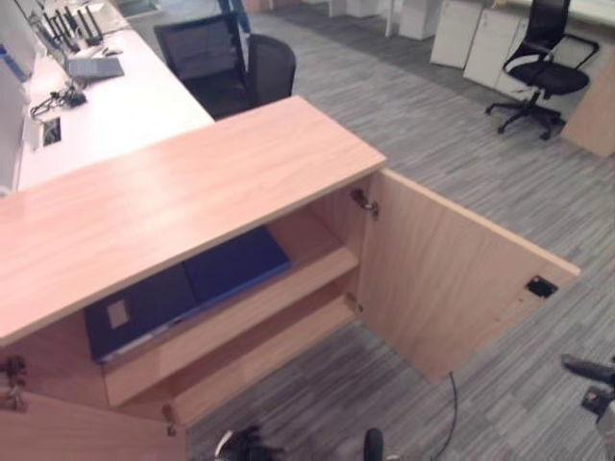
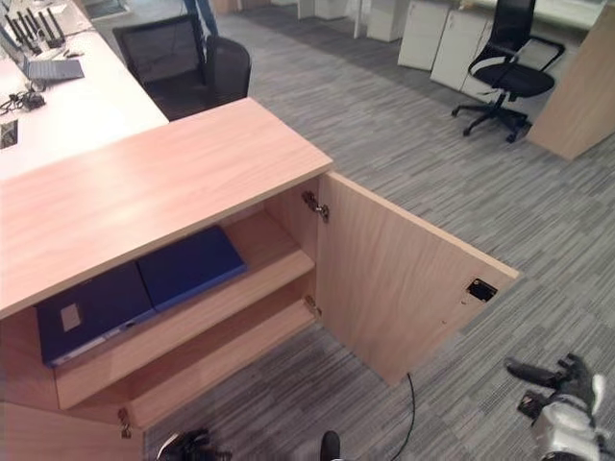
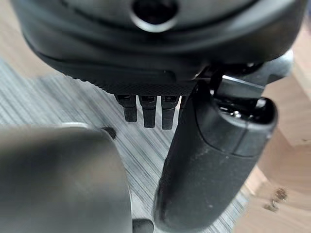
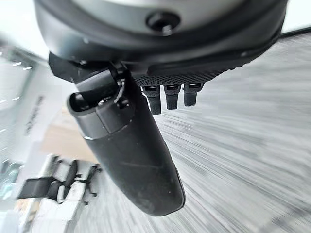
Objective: Put the empty folder in the office cabinet
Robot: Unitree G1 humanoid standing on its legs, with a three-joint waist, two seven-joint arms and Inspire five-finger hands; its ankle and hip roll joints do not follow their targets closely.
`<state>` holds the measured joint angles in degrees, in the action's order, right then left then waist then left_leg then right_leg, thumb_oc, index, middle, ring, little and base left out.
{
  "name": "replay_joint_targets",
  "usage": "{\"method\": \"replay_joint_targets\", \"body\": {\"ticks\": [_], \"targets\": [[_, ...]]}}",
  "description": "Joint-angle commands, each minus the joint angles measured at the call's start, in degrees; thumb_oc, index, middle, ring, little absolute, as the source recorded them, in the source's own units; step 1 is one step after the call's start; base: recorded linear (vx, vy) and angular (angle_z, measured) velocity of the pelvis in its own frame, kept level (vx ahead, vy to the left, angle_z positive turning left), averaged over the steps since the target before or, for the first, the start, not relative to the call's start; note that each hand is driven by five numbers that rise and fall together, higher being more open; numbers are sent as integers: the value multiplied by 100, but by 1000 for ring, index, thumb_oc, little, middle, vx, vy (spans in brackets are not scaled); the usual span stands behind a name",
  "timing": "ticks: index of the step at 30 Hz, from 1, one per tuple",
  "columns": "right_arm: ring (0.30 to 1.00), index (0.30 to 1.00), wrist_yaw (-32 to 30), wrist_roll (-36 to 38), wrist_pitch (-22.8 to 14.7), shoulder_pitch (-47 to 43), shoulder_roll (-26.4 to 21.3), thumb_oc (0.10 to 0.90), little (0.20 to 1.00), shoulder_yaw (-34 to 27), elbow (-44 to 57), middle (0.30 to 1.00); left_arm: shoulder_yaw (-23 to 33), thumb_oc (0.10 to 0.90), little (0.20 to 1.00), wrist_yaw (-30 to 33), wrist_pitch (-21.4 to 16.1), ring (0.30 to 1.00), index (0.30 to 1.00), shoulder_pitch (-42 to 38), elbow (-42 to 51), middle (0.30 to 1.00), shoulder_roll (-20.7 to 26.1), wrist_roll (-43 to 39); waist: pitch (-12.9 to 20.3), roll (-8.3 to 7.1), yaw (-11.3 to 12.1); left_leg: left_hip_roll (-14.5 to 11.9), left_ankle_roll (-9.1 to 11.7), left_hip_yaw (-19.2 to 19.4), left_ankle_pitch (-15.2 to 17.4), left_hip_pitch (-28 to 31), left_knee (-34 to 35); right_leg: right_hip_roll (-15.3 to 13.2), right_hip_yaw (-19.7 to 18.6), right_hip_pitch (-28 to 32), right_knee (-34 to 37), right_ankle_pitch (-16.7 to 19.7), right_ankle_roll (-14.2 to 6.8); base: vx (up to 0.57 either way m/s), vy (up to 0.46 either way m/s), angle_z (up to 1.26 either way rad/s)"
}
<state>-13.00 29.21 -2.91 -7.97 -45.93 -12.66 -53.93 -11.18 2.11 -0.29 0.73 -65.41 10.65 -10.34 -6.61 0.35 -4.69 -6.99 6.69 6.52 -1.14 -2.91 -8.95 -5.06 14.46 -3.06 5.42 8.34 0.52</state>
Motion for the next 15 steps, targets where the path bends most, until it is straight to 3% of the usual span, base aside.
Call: {"method": "replay_joint_targets", "body": {"ticks": [1,7,13,15], "targets": [[900,900,-26,-423,-418,-521,-388,800,900,182,321,900,334,800,900,145,-49,900,900,68,-398,900,331,138,14,-355,105,296,-392,164,959,307,13,214,-131,106,-253,-780,-516,26,-26,9],[900,900,556,-729,-386,-915,-648,800,900,935,894,900,722,800,900,84,18,900,900,286,-704,900,400,108,76,-355,183,284,-372,231,875,509,247,231,-135,198,-269,-856,-491,2,-11,0],[900,900,1195,-575,-444,-1055,-697,800,900,1624,1537,900,853,800,900,-65,37,900,900,420,-726,900,417,27,104,-346,245,257,-354,211,855,679,392,282,-166,292,-248,-915,-474,6,-8,-6],[900,900,1530,-655,-409,-1185,-797,800,900,2137,1821,900,872,800,900,-127,31,900,900,422,-753,900,404,9,136,-374,261,234,-343,215,865,740,416,305,-195,332,-228,-930,-471,13,-22,-15]]}}
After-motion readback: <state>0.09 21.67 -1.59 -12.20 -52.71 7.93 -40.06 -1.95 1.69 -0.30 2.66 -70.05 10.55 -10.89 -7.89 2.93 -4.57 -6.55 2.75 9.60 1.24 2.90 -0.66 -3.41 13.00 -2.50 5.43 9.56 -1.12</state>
